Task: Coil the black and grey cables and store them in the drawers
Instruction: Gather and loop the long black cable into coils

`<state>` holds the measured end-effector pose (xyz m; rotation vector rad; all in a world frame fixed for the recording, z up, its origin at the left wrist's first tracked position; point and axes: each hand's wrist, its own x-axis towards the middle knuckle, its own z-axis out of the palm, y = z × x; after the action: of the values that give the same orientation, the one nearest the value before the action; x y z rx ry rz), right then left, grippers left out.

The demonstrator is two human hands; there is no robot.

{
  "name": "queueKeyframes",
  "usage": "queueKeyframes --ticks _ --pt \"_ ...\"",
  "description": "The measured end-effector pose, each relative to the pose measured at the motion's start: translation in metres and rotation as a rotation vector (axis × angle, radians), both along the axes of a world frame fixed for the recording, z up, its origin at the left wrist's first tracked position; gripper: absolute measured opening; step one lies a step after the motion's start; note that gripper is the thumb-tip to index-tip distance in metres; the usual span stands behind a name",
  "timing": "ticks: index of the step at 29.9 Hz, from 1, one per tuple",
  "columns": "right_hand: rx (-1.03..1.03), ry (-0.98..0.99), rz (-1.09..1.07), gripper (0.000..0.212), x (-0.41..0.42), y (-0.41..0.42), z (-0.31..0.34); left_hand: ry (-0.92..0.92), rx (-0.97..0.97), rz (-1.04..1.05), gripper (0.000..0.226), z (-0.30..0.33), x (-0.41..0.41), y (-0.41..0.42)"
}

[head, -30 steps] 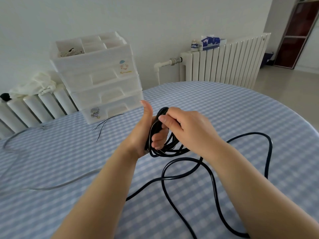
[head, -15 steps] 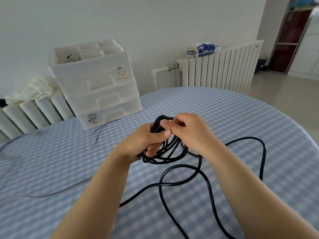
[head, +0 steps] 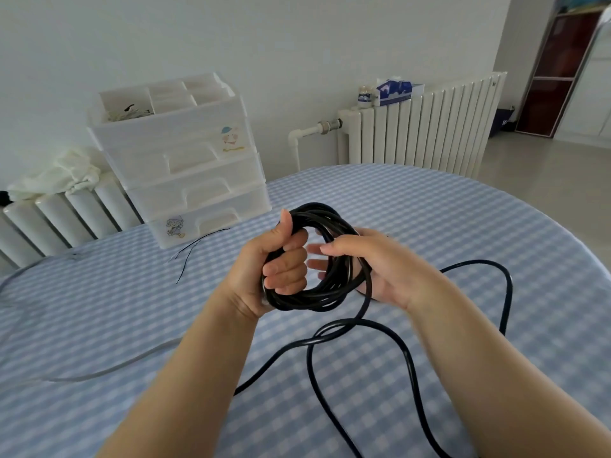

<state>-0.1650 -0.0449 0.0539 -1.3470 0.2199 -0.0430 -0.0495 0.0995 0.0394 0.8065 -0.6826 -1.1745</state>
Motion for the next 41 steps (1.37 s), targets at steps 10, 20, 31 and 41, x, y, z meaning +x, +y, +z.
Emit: queueKeyframes --ticks 10,20,31,41 --pt "-0.244 -0.051 -0.11 0.027 0.0 -0.001 0.002 -0.092 0.169 0.221 0.052 0.013 -0.015 -0.003" --pt "-0.803 -0.109 -0.404 0.02 0.003 -0.03 -0.008 -0.349 0.372 0.251 0.057 0.018 0.008 0.027" --pt "-0.615 -0.06 -0.076 0.022 0.006 -0.005 -0.011 -0.335 0.387 0.405 0.055 0.023 0.006 0.022" --pt "0.357 -0.069 -0.134 0.014 0.016 0.014 -0.013 0.215 0.031 0.41 0.056 0.022 0.005 0.01"
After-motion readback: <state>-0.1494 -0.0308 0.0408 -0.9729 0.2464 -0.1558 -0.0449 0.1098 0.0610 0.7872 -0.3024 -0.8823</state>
